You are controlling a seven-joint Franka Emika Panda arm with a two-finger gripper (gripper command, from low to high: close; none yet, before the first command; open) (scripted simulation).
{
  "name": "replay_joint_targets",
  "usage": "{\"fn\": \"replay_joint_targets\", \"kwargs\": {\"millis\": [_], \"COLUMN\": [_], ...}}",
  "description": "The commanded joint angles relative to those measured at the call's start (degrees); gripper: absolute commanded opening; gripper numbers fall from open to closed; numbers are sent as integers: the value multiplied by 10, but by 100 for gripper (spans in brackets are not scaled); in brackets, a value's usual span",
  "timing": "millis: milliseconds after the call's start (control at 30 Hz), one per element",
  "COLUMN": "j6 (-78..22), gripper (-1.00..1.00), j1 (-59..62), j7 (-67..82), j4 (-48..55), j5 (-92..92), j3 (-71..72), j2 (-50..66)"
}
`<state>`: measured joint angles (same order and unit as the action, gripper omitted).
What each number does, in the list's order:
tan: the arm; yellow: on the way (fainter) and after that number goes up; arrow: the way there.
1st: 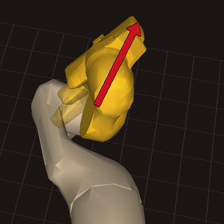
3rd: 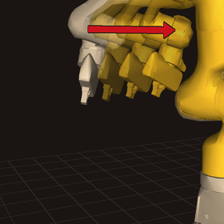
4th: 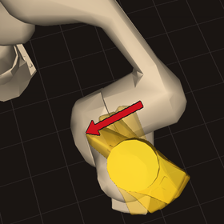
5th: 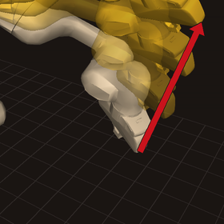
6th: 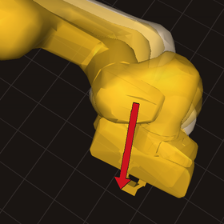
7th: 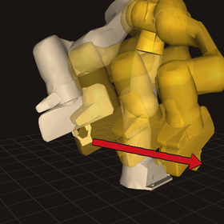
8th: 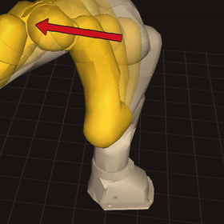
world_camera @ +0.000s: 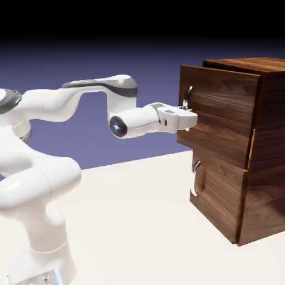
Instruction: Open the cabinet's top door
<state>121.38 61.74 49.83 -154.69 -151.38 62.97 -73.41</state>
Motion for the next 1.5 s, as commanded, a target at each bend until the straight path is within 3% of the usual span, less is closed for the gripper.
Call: {"fn": "replay_joint_targets", "kwargs": {"millis": [0, 467, 867, 1100, 1467], "j6": [-24, -373, -643, -702, -700], "gripper": [-100, -100, -100, -100, -100], "j1": [-3, 69, 254, 336, 386], "j7": [5, 86, 240, 325, 366], "j4": [-13, -98, -5, 104, 278], "j5": [10, 205, 478, 635, 831], "j3": [-11, -170, -229, -203, -146], "j2": [3, 79, 278, 423, 652]}}
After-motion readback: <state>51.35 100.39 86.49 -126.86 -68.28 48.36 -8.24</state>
